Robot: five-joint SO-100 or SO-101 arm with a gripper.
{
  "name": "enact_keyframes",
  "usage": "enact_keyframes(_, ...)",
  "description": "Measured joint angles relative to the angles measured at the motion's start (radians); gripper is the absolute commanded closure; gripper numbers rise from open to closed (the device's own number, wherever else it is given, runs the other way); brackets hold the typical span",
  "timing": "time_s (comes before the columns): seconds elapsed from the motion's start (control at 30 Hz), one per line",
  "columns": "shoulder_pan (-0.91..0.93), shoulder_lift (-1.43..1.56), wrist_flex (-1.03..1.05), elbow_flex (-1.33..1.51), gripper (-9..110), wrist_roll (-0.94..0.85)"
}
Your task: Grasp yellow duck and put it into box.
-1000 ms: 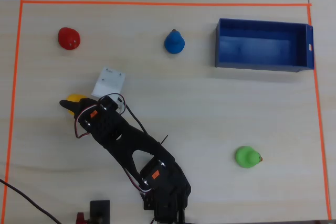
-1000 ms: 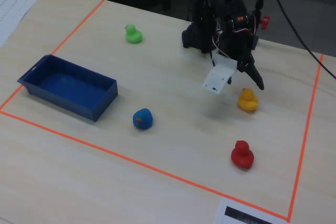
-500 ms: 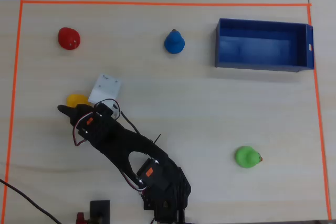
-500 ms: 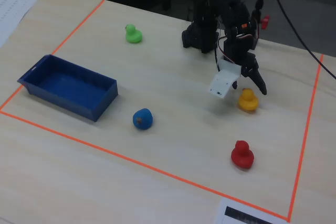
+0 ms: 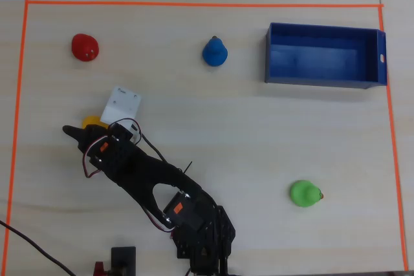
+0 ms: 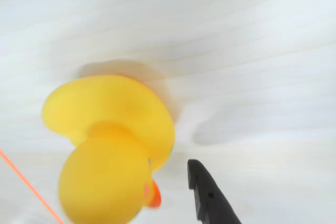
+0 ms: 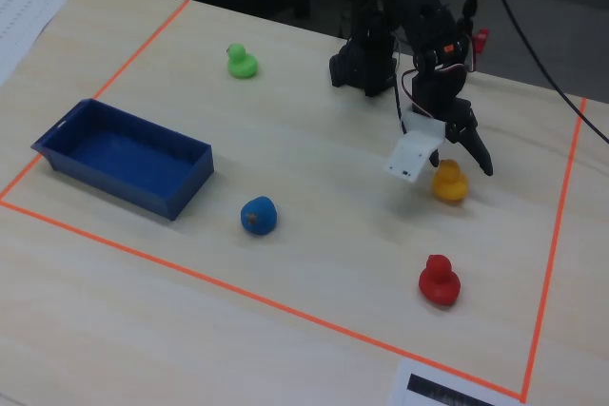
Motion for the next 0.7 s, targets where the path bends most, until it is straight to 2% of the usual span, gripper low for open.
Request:
enact_keyframes(0.13,0.003,-0.018,-0.037,0.0,59,0.0)
enact_keyframes(0.53,0.067,-0.044,-0.123,-0.018,59,-0.018)
enact_keyframes(0.57,0.069,-0.049,-0.123,-0.018,61,-0.025)
enact_keyframes(0.7,0.078,-0.051,-0.137,-0.018,101,-0.046)
